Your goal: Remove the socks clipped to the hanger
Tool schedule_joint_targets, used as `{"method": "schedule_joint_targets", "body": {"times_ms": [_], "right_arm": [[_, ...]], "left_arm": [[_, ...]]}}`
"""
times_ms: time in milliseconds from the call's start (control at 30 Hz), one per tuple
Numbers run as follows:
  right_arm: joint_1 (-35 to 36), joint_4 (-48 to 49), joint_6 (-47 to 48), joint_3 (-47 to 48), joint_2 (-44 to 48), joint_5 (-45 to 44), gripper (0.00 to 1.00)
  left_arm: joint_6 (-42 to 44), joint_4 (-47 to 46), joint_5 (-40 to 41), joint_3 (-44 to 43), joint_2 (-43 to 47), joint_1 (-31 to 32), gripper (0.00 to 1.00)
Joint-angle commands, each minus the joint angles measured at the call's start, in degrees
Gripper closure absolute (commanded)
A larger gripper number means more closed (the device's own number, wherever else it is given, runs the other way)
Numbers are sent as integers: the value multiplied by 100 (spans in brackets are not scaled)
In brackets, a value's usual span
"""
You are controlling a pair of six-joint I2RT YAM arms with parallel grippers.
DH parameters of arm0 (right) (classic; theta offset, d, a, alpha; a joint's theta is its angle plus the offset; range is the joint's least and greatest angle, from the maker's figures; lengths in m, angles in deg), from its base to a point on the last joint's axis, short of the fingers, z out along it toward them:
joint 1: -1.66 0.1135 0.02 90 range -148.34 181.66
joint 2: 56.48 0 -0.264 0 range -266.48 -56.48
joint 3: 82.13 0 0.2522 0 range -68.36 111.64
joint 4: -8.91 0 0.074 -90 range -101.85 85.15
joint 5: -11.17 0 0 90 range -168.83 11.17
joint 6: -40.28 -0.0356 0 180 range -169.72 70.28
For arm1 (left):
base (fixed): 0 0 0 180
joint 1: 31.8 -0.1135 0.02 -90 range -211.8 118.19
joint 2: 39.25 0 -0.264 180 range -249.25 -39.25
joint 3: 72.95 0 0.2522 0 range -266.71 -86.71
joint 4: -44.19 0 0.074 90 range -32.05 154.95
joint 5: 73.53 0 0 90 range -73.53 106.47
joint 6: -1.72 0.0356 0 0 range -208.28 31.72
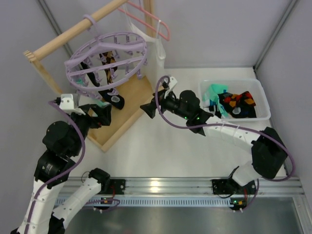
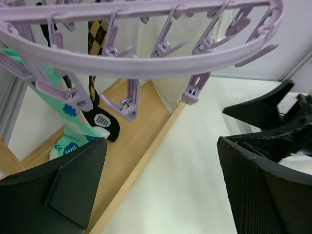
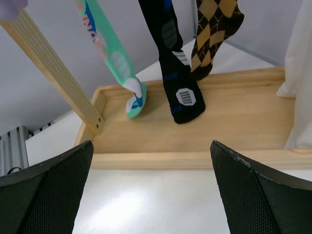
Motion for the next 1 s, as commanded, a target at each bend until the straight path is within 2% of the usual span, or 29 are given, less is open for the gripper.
{"method": "schedule_joint_targets", "body": {"times_ms": [0, 200, 333, 467, 600, 667, 967], "right_arm": [[-18, 448, -20, -555, 615, -127, 1], [-18, 836, -56, -1655, 1231, 118, 1], [-26, 941, -108, -2120, 1433, 276, 1], [-35, 1099, -222, -2341, 1574, 452, 1], [-26, 1170, -284, -2403, 1618, 698, 0], [-26, 1179, -293, -2429, 1644, 786, 0], [-18, 1451, -293, -2579, 1627, 1050, 0]], "left_arm": [[-256, -177, -18, 330, 124, -18, 2], [-1406, -203, 782, 1481, 283, -9, 2], [-2511, -238, 1327, 2087, 90, -9, 3], [-3095, -948, 2117, 2930, -288, 43, 2], [-2886, -2362, 2663, 3494, -736, 158, 2], [-2596, -3256, 2900, 3687, -1253, 167, 2], [-1919, -5430, 4377, 3390, -3723, 140, 2]]}}
